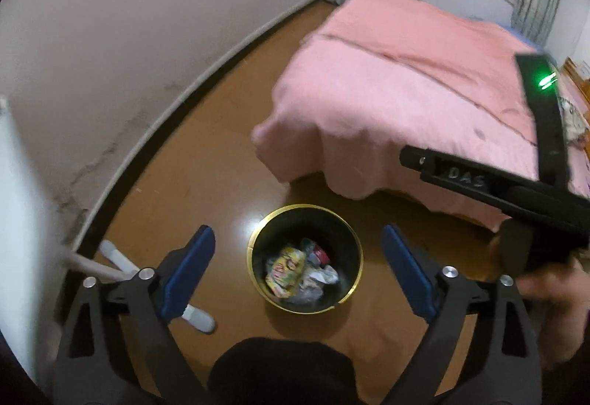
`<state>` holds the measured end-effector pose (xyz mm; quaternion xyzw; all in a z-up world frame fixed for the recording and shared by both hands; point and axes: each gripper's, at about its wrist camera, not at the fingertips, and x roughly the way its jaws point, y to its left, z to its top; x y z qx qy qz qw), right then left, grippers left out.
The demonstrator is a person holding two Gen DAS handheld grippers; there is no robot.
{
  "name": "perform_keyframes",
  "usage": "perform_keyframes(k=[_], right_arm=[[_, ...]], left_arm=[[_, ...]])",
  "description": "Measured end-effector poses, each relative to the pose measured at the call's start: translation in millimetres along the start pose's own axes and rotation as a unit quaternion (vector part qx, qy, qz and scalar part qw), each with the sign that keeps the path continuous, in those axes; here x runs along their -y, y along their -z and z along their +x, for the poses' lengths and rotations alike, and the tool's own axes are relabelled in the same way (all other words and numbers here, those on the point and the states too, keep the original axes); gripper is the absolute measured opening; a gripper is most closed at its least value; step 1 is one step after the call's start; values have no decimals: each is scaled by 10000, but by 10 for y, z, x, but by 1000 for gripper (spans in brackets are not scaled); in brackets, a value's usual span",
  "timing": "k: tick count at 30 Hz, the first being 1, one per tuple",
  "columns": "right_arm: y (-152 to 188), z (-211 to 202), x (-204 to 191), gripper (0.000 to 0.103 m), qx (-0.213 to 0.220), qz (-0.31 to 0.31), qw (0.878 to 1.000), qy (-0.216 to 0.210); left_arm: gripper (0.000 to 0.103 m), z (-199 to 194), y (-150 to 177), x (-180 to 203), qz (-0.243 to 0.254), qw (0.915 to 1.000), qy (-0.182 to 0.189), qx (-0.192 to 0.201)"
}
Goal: Collect trash
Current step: 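Carry the sock and snack bag over the bin and open both grippers, then move both tools back toward the desk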
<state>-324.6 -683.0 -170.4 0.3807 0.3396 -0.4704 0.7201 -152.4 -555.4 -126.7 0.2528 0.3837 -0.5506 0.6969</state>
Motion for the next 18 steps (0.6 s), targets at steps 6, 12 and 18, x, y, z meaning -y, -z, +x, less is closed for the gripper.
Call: perform_keyframes(k=[6, 12, 18], right_arm=[[32, -333, -457, 84, 340, -639, 9972, -196], [193, -750, -1347, 86, 730, -1456, 9832, -820], [635, -1036, -2478, 86, 772, -2530, 9495, -1690]], left_arm=[[96, -1093, 239, -511, -272, 9961, -436, 711], [96, -2064, 857, -1562, -1338, 9687, -1773, 1109], [96, -2583, 1720, -2335, -2230, 9180, -3145, 928]])
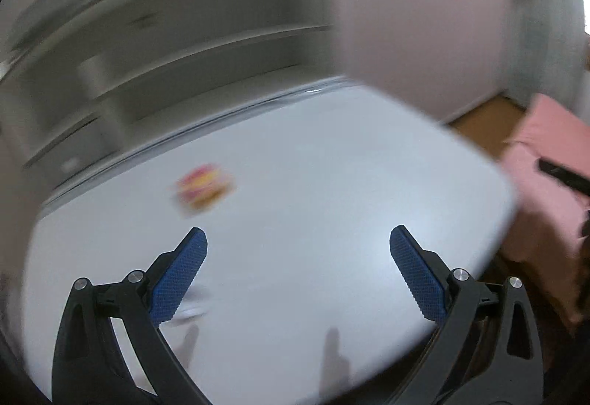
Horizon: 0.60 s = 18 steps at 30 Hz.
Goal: Collect trash
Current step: 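Move both tools back toward the desk, then grasp the white bottle cap with the left gripper while the right grasps the pink-yellow box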
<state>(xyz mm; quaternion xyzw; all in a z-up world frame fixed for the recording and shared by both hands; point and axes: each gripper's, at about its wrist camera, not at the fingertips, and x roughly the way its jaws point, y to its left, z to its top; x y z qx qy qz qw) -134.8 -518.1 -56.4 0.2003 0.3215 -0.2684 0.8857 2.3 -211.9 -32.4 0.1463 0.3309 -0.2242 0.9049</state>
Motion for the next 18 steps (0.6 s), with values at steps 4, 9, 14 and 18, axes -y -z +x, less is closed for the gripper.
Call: perform_keyframes(k=[4, 9, 14, 18], right_arm=[[-15, 87, -758, 86, -56, -634, 9964, -560], [56, 180, -1429, 86, -107, -1246, 9880, -908], [108, 228, -1760, 86, -178, -1451, 9829, -1120], [169, 243, -1857, 86, -216, -1530, 9807, -1202]], left_arm=[[96, 99, 296, -430, -359, 9978, -477, -288], [96, 273, 513, -646, -572, 9948, -715, -452], [94, 346, 510, -776, -872, 9935, -447, -581], [74, 434, 518, -778, -845, 9931, -283, -764]])
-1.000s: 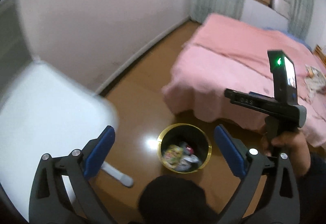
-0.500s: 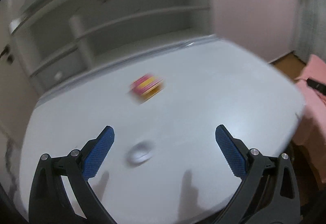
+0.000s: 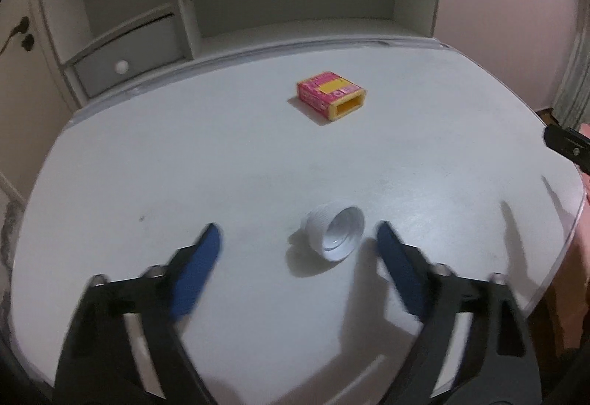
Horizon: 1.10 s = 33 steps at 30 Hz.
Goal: Collect trash
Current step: 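Grasp the white bottle cap with the left gripper while the right grasps the pink-yellow box, then carry the cap and box over the bin and open both grippers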
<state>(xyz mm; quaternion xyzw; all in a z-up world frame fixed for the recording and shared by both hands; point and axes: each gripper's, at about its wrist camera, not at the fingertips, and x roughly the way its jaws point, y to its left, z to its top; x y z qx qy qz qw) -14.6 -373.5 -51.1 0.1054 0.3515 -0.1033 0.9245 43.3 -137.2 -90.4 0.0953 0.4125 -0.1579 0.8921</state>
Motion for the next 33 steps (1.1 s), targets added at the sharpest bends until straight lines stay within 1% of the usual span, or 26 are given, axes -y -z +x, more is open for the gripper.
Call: perform_keyframes(k=[1, 2, 3, 4, 5, 7, 10, 13, 16, 18, 20, 24, 26, 27, 29, 30, 31, 33], right_arm=[[-1, 15, -14, 86, -15, -5, 10000, -20], [5, 32, -11, 86, -33, -16, 10000, -33], [8, 41, -22, 86, -46, -29, 10000, -39], [9, 53, -35, 86, -57, -47, 10000, -43], [6, 60, -49, 86, -72, -60, 9999, -50], [-7, 77, -86, 86, -96, -61, 9999, -95], [-48, 129, -198, 86, -190, -51, 9993, -306], [-110, 298, -480, 86, -502, -249, 9967, -590], [-178, 539, -881, 86, -876, -660, 9903, -848], [-240, 730, -1208, 86, -1155, -1090, 9839, -816], [-308, 881, -1436, 86, -1211, -1311, 9797, -918], [-472, 1226, -1715, 86, -1307, -1487, 9770, -791], [-529, 1356, -1795, 82, -1388, -1552, 9749, -783], [-547, 1403, -1804, 77, -1429, -1544, 9744, -787], [-580, 1446, -1820, 74, -1384, -1535, 9753, -778], [-595, 1464, -1816, 66, -1358, -1542, 9755, -790], [-605, 1447, -1803, 47, -1317, -1529, 9760, -819], [-612, 1418, -1752, 44, -1357, -1479, 9759, -854]], left_arm=[[68, 7, -12, 2, -36, 10000, 78, 28], [59, 10, -13, -1, -29, 10000, 51, 51], [54, 8, -20, 8, -12, 9999, 44, 89], [39, 3, -18, 16, 15, 9999, 27, 116], [32, 6, -29, 15, 54, 9999, 17, 128], [32, -2, -22, 3, 53, 9999, 75, 114], [32, -10, -28, -48, 25, 9999, 157, 57], [32, -33, -36, -139, -42, 9998, 187, 15], [32, -84, -31, -258, -48, 9999, 88, 54], [32, -128, -18, -384, -158, 9998, 60, 57], [32, -170, 11, -506, -251, 9997, 18, 63], [32, -214, 76, -773, -524, 9986, -95, 28], [32, -228, 74, -845, -559, 9984, -104, 28], [32, -239, 68, -873, -586, 9982, -118, 48], [32, -253, 54, -902, -596, 9981, -110, 77], [32, -246, 49, -903, -592, 9982, -103, 78], [32, -230, 46, -897, -588, 9982, -80, 60], [32, -201, 44, -875, -570, 9984, -43, 23]])
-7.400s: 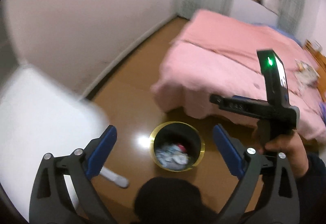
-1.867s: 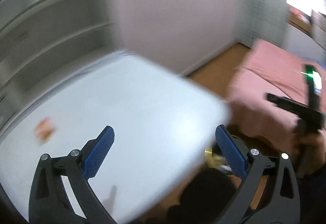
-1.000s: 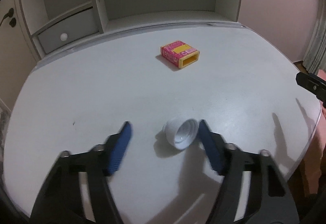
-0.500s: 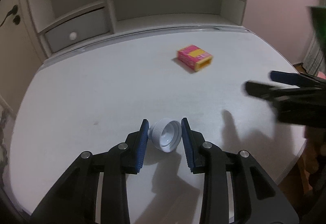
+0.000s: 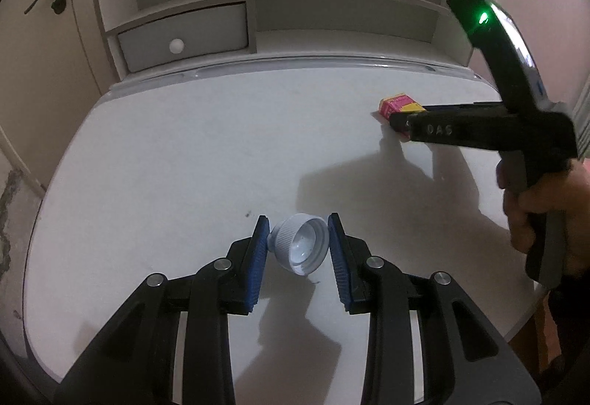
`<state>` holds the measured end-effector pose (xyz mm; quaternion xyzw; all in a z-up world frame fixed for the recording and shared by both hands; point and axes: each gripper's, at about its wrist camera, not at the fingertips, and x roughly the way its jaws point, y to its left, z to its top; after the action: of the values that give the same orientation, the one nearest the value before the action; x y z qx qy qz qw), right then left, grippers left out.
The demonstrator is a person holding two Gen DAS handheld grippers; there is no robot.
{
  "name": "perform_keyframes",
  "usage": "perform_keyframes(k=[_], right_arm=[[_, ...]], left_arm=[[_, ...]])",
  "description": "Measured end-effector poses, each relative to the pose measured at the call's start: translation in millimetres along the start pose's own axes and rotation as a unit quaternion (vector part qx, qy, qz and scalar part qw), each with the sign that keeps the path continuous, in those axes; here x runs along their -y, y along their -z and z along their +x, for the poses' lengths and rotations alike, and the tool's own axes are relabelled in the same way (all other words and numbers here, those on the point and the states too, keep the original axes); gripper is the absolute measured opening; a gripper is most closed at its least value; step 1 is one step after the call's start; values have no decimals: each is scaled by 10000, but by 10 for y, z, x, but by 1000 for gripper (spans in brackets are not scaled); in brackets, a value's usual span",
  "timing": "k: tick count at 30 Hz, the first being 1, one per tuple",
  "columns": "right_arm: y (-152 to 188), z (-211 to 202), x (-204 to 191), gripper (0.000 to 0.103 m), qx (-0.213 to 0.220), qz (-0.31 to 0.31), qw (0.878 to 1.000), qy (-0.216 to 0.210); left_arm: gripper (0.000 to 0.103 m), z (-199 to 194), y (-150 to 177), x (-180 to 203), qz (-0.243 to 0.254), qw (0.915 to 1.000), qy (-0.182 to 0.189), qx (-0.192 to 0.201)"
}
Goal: Collect trash
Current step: 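Carry the cap and box over the bin and open both grippers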
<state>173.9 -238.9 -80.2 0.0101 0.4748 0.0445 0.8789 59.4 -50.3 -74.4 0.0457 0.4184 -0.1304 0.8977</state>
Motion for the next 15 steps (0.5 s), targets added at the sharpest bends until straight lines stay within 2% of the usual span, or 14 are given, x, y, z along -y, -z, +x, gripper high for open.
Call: perform_keyframes(k=[4, 8, 12, 15], right_arm=[[135, -204, 204, 44, 108, 239, 9996, 39], [468, -599, 738, 44, 305, 813, 9960, 224], [963, -1039, 1340, 44, 495, 1390, 9859, 785], [1427, -1412, 1869, 44, 608, 1921, 9703, 1337]], left_arm=[[32, 27, -44, 134, 110, 9998, 135, -17], [32, 32, -142, 508, 379, 9984, 424, 49], [32, 17, -243, 1066, 724, 9933, 883, 168], [32, -14, -291, 1695, 1123, 9836, 1394, 224]])
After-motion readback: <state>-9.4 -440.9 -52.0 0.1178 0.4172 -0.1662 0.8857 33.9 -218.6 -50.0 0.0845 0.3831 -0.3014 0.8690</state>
